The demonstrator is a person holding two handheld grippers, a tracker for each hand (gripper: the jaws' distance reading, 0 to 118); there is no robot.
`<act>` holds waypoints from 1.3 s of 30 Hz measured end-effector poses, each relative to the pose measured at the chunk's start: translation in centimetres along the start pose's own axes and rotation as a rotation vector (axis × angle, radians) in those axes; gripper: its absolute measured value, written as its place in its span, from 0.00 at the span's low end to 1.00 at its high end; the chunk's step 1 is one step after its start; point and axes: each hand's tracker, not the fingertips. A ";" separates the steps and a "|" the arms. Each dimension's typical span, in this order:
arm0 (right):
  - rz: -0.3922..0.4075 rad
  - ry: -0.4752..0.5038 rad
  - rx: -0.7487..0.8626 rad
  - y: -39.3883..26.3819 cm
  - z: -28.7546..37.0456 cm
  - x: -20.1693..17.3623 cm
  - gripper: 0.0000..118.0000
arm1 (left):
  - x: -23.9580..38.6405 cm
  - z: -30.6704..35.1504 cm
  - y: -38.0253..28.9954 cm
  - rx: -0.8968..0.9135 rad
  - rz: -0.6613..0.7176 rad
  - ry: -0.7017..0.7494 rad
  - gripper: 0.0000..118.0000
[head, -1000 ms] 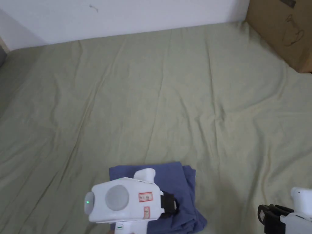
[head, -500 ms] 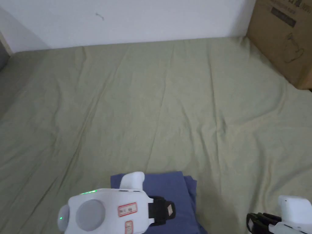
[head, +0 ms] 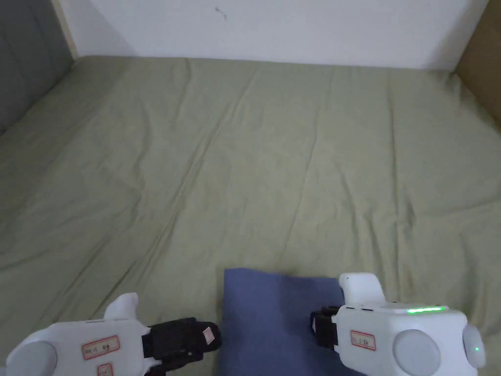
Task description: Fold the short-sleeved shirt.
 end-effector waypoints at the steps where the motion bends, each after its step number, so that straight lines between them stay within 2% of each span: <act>1: 0.013 -0.019 -0.018 -0.2 -0.7 -0.1 0.00 | -0.3 -0.5 0.0 -0.018 0.020 -0.031 0.90; 2: 0.020 -0.011 -0.003 -0.4 -1.2 0.1 0.00 | -0.4 -1.0 0.2 -0.031 0.030 -0.071 0.96; 4: -0.025 0.001 0.000 -0.4 -1.1 0.5 0.00 | -0.3 -1.8 0.4 -0.030 0.041 -0.121 0.95; 6: -0.059 0.019 -0.003 -0.2 -0.8 1.0 0.00 | 0.0 -3.5 1.2 -0.052 0.027 -0.111 0.95; 8: -0.051 0.017 0.002 -0.2 -0.7 1.0 0.00 | 0.0 -5.4 1.9 -0.090 0.014 -0.099 0.96; 12: -0.029 0.001 0.009 -0.4 -0.8 0.6 0.00 | 0.2 -8.1 2.8 -0.119 -0.005 -0.170 0.97; 15: -0.036 0.003 0.009 -0.4 -0.7 0.7 0.00 | 0.2 -9.5 3.5 -0.149 0.057 -0.245 0.93; 16: -0.041 0.005 0.009 -0.4 -0.7 0.8 0.00 | 0.0 -9.8 3.6 -0.155 0.070 -0.265 0.75; 17: -0.048 0.008 0.011 -0.4 -0.6 0.8 0.00 | 0.1 -10.2 3.4 -0.133 0.087 -0.279 0.46; 18: -0.051 0.003 0.013 -0.4 -0.5 0.8 0.00 | 0.4 -10.7 3.3 -0.141 0.069 -0.238 0.27; 19: -0.044 -0.002 0.012 -0.3 -0.2 0.8 0.00 | 0.3 -11.1 3.2 -0.153 0.011 -0.127 0.26; 20: -0.034 -0.015 0.015 -0.2 0.0 0.8 0.00 | -0.3 -11.3 3.0 -0.144 0.027 -0.107 0.26; 22: -0.036 -0.029 0.029 -0.1 0.7 0.9 0.00 | -1.2 -10.5 3.5 -0.148 0.081 -0.220 0.26; 29: -0.063 -0.014 0.085 0.7 2.4 0.8 0.00 | -2.1 -5.4 6.8 -0.108 -0.040 -0.088 0.26; 34: -0.040 -0.024 0.096 1.5 2.2 0.4 0.00 | -5.9 1.8 11.9 -0.018 -0.082 0.124 0.26; 39: -0.040 -0.031 0.088 2.0 1.5 0.1 0.00 | -9.0 9.3 17.2 0.015 -0.180 0.457 0.26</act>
